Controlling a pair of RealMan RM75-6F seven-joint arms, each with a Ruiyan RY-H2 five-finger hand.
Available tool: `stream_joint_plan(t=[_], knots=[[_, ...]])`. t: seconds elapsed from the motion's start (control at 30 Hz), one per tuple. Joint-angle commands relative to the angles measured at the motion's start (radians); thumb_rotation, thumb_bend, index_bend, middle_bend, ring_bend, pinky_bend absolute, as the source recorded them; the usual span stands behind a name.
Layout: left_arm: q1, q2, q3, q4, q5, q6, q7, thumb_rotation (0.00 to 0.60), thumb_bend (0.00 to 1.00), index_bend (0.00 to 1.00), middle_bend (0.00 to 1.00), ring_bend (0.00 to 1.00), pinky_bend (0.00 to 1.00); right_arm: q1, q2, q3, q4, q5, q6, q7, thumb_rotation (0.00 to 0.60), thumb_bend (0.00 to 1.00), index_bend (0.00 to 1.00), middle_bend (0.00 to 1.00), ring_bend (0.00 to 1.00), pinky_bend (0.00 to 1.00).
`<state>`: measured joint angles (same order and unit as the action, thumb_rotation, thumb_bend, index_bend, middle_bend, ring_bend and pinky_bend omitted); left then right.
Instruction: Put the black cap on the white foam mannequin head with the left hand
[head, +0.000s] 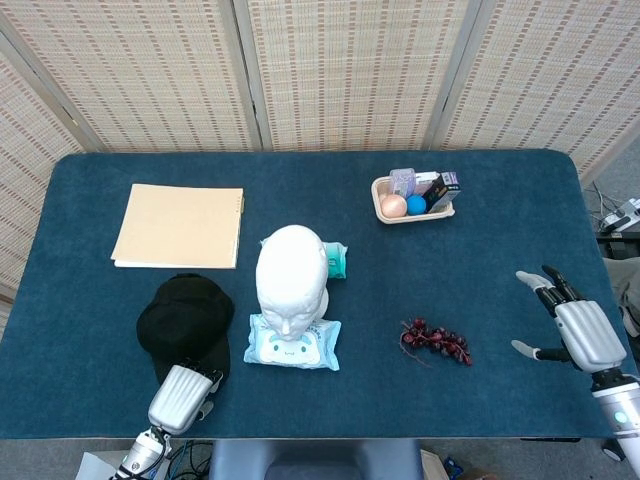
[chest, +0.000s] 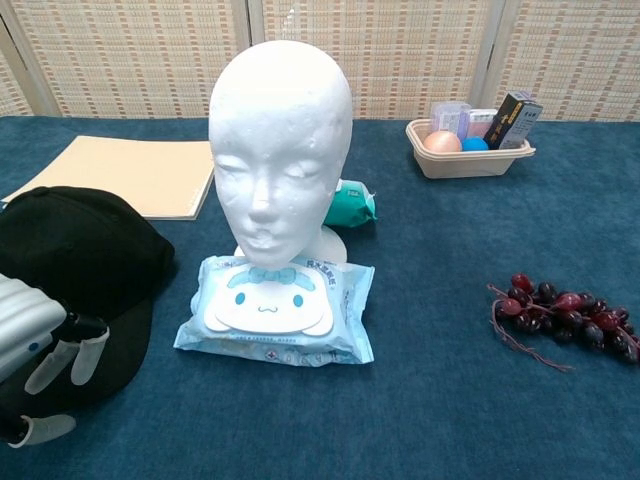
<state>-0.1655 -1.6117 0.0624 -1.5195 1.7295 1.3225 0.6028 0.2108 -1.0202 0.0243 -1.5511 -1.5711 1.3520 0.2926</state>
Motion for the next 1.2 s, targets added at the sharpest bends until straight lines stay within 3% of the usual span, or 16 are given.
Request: stream_joint_plan(t=[0.03,1.2], knots=[[0.001,-0.003,-0.002,0.003,-0.013,-0.002,0.006,0.600,0.00,0.59,0.75,0.57,0.51,0.000,0.000,0.000,0.000,0.001,0.000,0.000,0.600,0.00,0.08,0.19,0.03,0.22],[0.005,-0.019,-0.018,0.072,-0.102,0.035,-0.030,0.600,0.00,0.57,0.75,0.55,0.48,0.002,-0.003,0.003,-0.006,0.008,-0.006,-0.017,0.600,0.00,0.08,0.19,0.03,0.22]])
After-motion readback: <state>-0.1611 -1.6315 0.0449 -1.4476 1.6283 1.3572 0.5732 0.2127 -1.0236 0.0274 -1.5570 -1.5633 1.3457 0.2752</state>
